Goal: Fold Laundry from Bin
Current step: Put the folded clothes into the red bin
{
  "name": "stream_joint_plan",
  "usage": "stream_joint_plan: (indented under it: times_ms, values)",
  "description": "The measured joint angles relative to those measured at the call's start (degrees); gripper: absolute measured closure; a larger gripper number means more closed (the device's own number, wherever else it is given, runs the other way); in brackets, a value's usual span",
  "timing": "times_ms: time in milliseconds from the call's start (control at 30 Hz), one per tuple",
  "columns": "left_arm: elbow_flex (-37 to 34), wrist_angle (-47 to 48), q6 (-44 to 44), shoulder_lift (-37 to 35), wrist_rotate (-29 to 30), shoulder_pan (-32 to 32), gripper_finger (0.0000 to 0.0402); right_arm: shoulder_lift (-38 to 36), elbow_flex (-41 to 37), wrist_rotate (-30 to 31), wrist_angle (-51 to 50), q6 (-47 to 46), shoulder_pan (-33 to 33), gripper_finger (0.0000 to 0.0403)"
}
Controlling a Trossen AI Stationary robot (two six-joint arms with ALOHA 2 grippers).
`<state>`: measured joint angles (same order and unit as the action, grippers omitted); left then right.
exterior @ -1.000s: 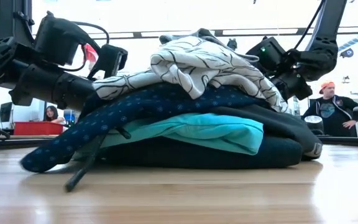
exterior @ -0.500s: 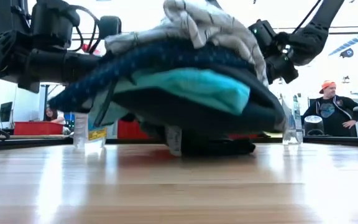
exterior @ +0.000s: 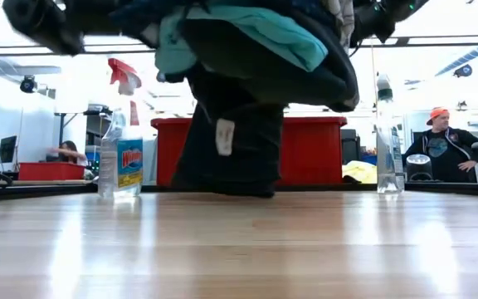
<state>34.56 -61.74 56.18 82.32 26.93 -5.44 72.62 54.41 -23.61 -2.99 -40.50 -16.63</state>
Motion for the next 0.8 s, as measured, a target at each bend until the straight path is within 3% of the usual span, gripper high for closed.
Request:
stream_joint_plan:
  times_ms: [167, 400, 800]
  values:
    - [8.4, 19.4, -1.7, -4.5, -1.1, 3.7, 0.0359, 0.1, 8.0, 0.7, -10.1, 5.3, -2.7, 0.0285]
    - [20.0, 33.7, -5.8, -5.7, -5.7, 10.5, 0.0359, 0.6, 17.4, 0.0, -17.8, 10.5, -8.6, 0.0285]
    - [43.0, 48.0, -17.9, 4.1, -13.5, 23.5, 0.0359, 9.5, 33.1, -0.2, -21.9, 17.9, -19.7, 0.0285]
